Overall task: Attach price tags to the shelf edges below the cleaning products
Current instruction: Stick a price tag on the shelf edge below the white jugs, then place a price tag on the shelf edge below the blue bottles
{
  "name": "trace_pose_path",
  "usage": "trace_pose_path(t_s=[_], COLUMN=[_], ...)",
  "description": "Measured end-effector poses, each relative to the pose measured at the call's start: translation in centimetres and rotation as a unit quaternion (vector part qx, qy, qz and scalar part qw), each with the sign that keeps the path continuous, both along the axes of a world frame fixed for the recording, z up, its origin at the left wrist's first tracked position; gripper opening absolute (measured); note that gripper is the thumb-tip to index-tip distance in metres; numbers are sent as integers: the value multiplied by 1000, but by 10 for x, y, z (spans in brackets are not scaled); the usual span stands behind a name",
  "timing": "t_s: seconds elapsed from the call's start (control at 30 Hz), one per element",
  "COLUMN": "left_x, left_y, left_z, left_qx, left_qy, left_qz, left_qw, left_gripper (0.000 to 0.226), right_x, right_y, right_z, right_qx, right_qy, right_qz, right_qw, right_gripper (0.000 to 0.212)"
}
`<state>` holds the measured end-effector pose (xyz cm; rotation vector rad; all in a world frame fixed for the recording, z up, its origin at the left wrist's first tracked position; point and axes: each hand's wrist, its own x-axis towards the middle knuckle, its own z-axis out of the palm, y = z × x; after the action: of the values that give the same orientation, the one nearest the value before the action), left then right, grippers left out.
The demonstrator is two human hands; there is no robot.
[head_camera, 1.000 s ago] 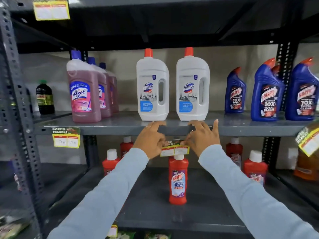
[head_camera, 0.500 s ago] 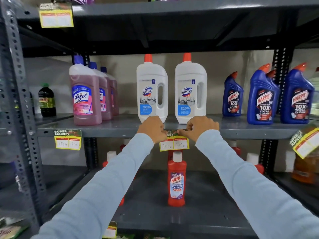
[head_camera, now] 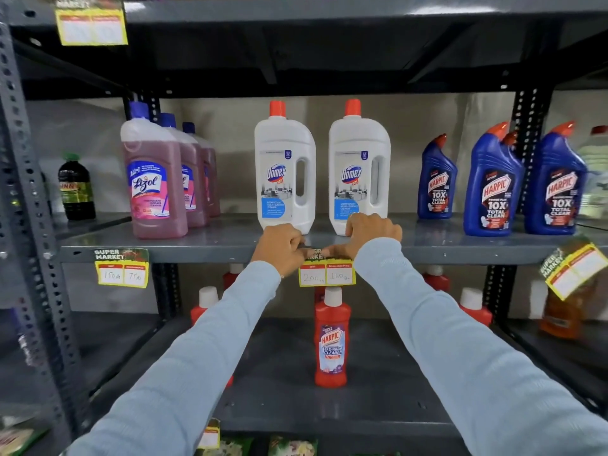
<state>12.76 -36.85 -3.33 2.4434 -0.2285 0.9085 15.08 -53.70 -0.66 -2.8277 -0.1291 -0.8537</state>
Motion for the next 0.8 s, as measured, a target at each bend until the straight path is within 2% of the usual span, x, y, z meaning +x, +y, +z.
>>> trace_pose_path(t_s=[0.07,0.13,0.2,0.23,0.27,0.33,0.4,0.43,0.53,0.6,0.7,0.8], left_x=[-6,-10,-14,-18,-23,-34,-42,-45,-39,-27,-5,14], left_y=[-21,-17,-8,-6,-5,-14,-49,-71,-139,-191,-261,-313], left_z=[-6,-7,-3,-2,-4,-15,-28,-35,-49,-53,-54,-54], left_qx=[5,-10,-21,-38,-66,-129,-125,-106,-55,-16,11,47], left_qy=[2,12,24,20,5,-39,-98,-124,-176,-157,-107,-97], left_qz=[-6,-3,8,6,-9,-39,-55,-57,-69,-66,-67,-64], left_qw=[1000,1000,999,999,998,990,986,985,980,985,992,992], left_gripper=[51,50,37,25,17,41,49,47,30,23,26,32], right_x=[-5,-4,-4,-5,-7,-13,-19,-19,-9,-3,9,20], right_y=[-27,-38,-48,-55,-63,-89,-137,-166,-248,-299,-348,-373], right_z=[-5,-7,-8,-12,-17,-25,-29,-28,-18,-12,-4,5], right_qx=[33,92,176,202,201,152,136,120,56,62,69,59], right_qy=[33,54,66,63,40,-55,-132,-143,-85,-31,27,54], right_qz=[20,64,140,171,189,183,188,182,123,68,44,62], right_qw=[999,992,972,962,960,970,964,965,987,995,996,995], right_gripper=[53,39,23,30,39,44,40,36,33,31,25,17])
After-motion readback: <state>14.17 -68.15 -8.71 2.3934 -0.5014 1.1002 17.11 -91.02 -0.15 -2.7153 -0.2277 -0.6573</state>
